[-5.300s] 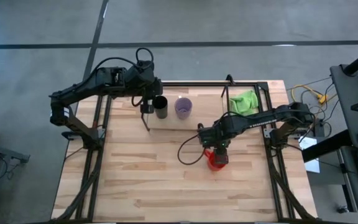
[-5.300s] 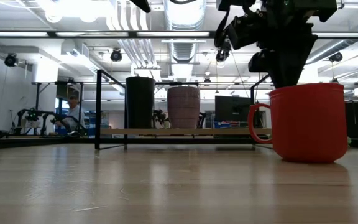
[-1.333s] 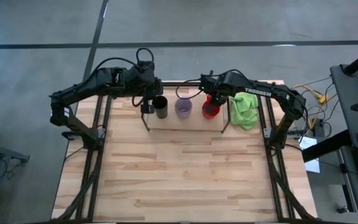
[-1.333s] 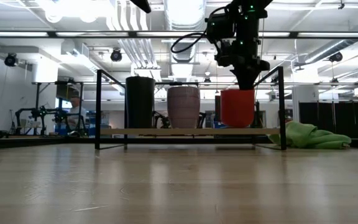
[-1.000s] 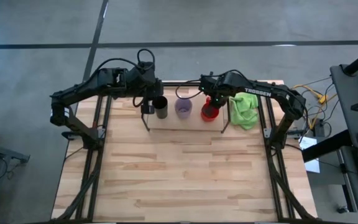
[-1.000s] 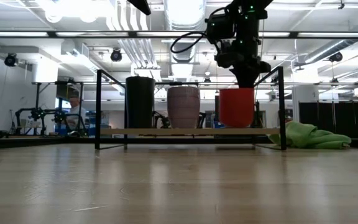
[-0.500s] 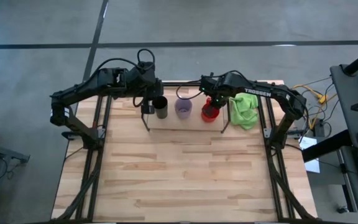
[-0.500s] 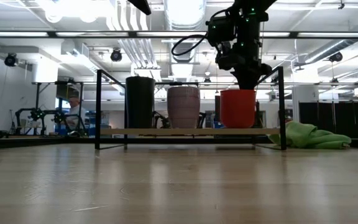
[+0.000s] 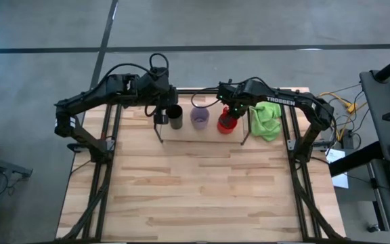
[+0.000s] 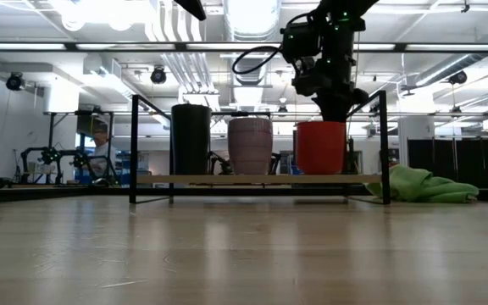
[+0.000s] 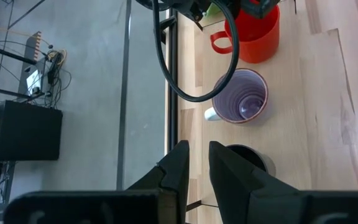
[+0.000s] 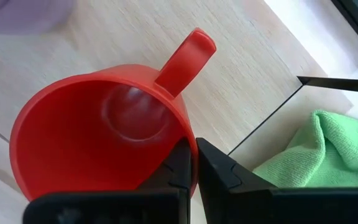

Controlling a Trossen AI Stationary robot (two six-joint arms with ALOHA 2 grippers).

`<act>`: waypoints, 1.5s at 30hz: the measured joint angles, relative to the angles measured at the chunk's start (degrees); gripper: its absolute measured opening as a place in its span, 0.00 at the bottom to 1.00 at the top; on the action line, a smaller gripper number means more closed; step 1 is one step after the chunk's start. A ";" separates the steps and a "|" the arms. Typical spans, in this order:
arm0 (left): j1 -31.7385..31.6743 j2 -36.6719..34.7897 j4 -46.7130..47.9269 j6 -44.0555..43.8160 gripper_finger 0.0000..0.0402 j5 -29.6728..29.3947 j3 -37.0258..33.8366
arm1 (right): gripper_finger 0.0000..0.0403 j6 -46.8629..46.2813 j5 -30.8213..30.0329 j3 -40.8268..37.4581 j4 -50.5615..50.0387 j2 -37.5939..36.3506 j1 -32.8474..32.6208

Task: Stack small to large cups/mugs on shelf
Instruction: Put the orange mug on the shelf

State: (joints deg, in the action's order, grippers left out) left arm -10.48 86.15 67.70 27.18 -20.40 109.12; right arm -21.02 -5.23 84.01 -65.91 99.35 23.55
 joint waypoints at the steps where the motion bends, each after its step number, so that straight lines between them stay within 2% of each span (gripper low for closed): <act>1: 0.00 0.00 0.00 0.00 0.12 0.00 0.00 | 0.02 0.00 0.20 0.00 0.13 0.00 -0.02; 31: 0.02 -0.02 0.00 0.00 0.12 0.00 0.00 | 0.05 -0.54 0.73 -0.68 2.36 0.11 -0.02; 45: 0.00 -0.04 0.01 0.01 0.12 0.00 0.00 | 0.05 1.55 2.92 -0.70 2.36 0.13 0.00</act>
State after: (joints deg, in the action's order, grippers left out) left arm -10.48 86.11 67.71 27.19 -20.40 109.12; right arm -19.46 -2.31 83.31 -63.55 99.48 23.55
